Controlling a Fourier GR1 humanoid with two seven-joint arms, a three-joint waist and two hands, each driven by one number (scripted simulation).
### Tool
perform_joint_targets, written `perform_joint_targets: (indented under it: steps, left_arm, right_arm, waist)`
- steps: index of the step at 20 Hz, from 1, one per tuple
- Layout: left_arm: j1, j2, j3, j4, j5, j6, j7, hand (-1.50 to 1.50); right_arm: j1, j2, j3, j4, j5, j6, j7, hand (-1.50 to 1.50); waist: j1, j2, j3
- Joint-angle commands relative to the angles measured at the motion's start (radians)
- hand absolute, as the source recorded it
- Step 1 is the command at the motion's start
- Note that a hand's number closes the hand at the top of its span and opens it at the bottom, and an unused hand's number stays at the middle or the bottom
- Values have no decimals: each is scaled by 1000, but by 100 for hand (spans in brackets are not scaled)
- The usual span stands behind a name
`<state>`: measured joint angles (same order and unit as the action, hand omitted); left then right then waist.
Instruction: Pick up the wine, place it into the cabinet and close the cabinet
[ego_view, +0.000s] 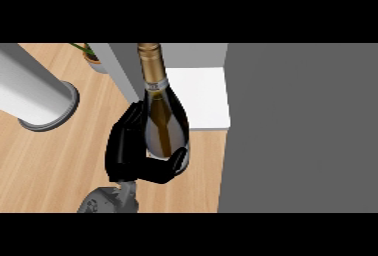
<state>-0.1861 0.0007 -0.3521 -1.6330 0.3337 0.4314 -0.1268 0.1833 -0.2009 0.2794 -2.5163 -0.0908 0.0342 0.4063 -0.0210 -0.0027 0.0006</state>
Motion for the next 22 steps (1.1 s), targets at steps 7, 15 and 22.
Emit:
perform_joint_targets:
  steps: [7,15,22]
  left_arm:
    - [-245,-1,-10,245,48,170,15,150]
    - [-338,-1,-73,447,137,234,-106,150]
    - [-340,-1,-152,618,282,215,-301,150]
  right_arm:
    - [55,18,5,-192,-81,-1,82,-150]
    - [81,9,-14,-229,-121,39,84,-150]
    - [63,27,-14,-199,-126,37,92,-150]
  waist:
    - [-6,2,-1]
    - [-23,3,-1]
    - [-28,5,-1]
